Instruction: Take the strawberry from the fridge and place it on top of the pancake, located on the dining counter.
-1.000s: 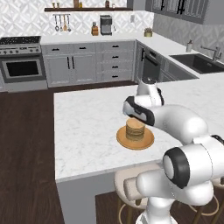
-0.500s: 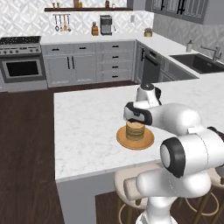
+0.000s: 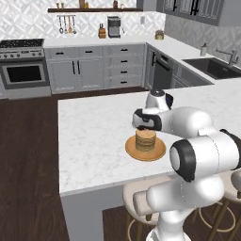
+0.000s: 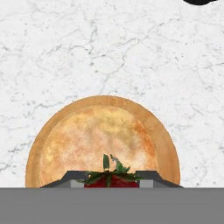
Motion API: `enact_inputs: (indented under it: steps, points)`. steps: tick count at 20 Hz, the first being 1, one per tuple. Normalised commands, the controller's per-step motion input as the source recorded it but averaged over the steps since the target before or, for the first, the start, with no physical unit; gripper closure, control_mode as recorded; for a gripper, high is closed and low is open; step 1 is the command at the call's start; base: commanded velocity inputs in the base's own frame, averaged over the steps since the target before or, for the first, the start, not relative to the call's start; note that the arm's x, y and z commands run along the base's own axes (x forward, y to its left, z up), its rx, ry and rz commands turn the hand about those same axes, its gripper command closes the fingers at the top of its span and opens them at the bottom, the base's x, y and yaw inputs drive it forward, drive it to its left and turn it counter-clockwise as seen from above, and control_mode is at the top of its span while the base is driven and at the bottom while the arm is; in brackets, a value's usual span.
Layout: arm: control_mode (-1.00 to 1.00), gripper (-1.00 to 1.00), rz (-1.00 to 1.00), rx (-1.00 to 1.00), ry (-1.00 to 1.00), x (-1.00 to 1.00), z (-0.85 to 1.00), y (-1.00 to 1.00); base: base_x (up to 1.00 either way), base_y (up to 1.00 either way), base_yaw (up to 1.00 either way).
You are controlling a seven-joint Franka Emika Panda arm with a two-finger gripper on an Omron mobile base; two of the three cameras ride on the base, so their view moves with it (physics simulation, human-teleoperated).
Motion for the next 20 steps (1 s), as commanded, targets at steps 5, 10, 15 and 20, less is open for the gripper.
enact_inputs:
  steps: [5,10,15,20]
  points:
    - [-1.00,1.00,0.00,0.00,0.00,0.00,-0.16,0.00,0.00,0.00,0.00]
    - [-1.00,1.00,0.00,0.00,0.00,0.00,-0.13,0.08,0.00,0.00,0.00]
    - [-1.00,-1.00,0.00,0.00,0.00,0.00,-0.09,0.08,0.00,0.00,0.00]
    - [-1.00,-1.00,0.00,0.00,0.00,0.00,-0.05,0.03,0.00,0.00,0.00]
